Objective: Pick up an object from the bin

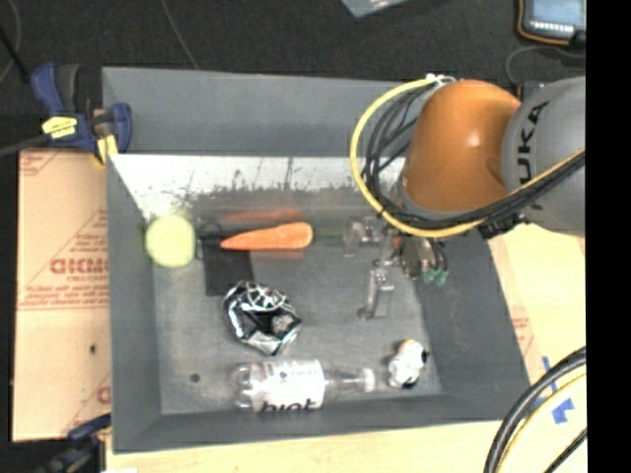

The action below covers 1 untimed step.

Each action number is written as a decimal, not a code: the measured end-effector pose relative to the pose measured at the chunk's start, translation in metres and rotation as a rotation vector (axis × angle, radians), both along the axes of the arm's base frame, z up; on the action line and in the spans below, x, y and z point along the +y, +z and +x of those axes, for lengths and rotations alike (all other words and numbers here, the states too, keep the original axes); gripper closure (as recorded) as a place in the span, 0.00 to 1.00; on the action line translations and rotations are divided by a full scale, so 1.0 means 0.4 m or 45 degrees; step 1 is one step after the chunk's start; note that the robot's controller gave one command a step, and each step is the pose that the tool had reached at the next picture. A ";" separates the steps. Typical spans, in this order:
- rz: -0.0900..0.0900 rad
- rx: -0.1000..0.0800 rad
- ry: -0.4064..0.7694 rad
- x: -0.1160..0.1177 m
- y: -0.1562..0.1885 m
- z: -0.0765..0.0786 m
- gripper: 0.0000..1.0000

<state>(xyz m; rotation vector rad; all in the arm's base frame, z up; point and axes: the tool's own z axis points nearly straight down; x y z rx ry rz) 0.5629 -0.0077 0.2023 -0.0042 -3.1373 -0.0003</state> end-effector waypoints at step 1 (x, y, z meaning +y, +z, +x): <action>0.000 -0.010 0.000 0.000 0.011 0.004 0.00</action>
Offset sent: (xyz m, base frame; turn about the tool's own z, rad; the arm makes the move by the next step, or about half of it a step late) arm -0.0094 0.0756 -0.0596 -0.0405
